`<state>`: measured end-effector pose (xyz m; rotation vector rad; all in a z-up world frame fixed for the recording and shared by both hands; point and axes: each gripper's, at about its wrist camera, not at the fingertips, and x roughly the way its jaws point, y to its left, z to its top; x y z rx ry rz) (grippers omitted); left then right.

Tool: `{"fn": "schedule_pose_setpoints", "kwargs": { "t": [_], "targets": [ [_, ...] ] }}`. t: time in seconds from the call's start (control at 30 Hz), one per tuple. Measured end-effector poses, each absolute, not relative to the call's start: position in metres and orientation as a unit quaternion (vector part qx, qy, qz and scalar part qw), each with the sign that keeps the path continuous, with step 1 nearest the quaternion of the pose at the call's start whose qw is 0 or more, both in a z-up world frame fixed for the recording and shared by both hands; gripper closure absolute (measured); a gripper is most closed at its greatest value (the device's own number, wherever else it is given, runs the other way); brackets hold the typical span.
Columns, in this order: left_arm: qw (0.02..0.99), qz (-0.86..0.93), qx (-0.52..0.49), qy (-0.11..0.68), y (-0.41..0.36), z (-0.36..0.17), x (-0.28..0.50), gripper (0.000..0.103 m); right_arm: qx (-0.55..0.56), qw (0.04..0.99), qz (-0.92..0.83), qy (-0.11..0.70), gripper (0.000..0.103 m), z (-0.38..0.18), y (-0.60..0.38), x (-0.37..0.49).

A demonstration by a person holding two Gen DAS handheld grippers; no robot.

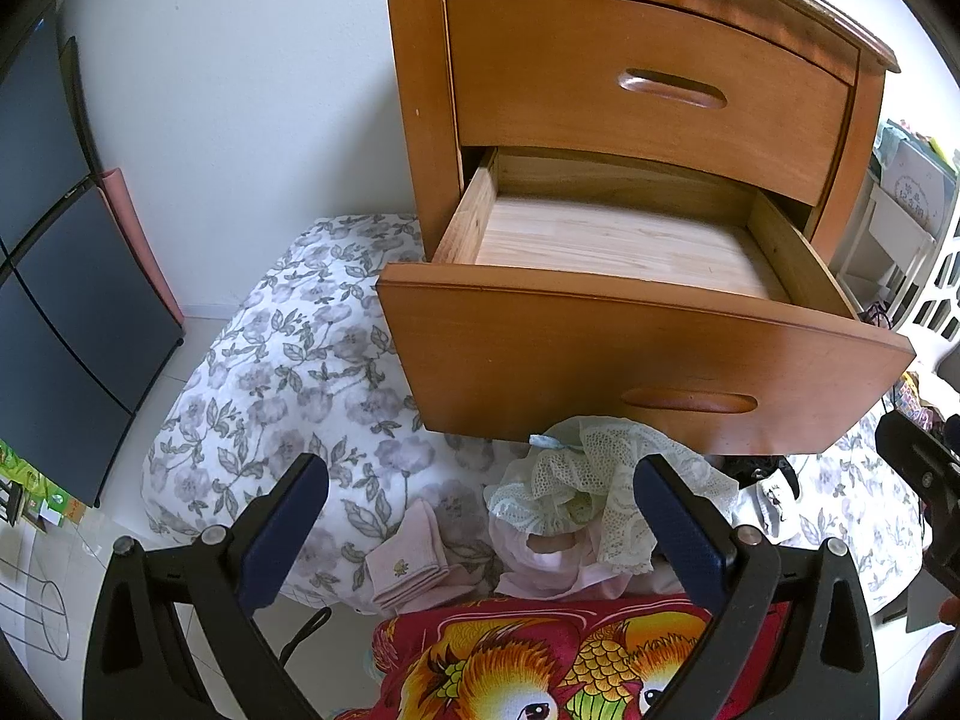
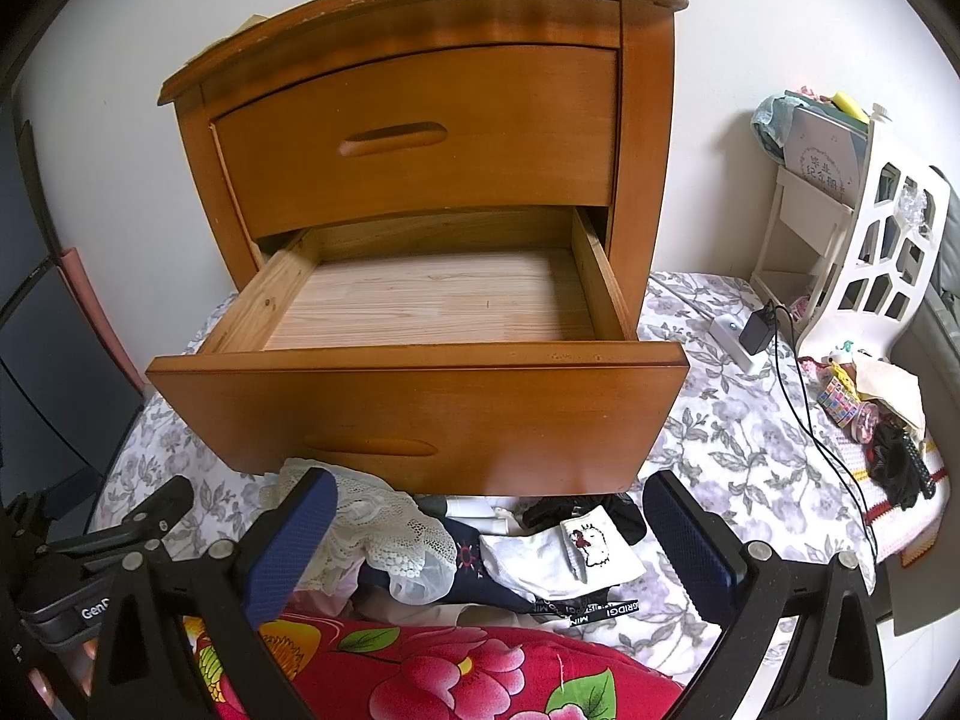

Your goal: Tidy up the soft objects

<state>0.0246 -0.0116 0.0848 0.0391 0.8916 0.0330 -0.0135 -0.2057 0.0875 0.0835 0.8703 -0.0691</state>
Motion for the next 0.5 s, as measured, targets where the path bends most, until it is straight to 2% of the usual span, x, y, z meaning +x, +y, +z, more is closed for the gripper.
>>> {"fn": "schedule_pose_setpoints", "kwargs": {
  "t": [0.5],
  "targets": [
    [0.904,0.015,0.015,0.428,-0.0116,0.0871,0.0246,0.001,0.04,0.905,-0.034,0.422,0.0,0.0867,-0.2069,-0.0141]
  ]
}}
